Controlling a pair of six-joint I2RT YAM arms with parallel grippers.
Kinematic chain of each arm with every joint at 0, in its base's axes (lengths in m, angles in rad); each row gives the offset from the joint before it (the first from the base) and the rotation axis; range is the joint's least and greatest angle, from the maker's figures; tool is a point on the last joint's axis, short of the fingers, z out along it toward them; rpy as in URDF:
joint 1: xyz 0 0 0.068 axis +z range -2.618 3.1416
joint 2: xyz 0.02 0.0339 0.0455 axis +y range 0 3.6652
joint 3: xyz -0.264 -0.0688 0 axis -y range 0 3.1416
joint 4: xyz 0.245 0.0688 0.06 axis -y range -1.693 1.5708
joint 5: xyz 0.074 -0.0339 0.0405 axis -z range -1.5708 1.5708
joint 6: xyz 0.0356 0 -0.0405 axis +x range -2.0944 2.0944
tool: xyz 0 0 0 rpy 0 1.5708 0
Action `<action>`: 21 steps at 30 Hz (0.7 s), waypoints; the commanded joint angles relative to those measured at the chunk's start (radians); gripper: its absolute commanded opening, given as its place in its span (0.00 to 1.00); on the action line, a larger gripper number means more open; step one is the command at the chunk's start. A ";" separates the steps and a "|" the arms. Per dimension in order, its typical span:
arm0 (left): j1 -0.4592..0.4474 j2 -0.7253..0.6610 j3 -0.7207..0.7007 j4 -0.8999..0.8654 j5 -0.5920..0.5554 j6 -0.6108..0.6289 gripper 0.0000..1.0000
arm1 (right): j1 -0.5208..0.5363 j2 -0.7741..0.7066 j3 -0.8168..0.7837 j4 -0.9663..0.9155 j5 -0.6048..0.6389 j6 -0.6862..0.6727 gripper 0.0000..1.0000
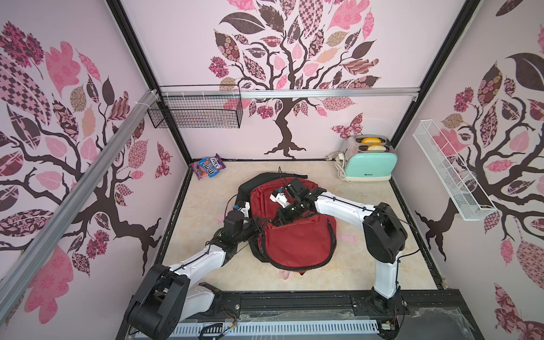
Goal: Zip up the backpack
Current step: Zip the zipper on the backpack.
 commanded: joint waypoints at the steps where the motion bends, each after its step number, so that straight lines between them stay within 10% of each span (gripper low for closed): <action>1: -0.017 -0.047 0.006 0.003 0.005 0.019 0.00 | -0.006 -0.017 -0.015 0.005 0.021 0.008 0.00; 21: -0.015 -0.145 0.055 -0.234 -0.194 0.040 0.00 | -0.191 -0.220 -0.158 -0.127 0.397 0.111 0.00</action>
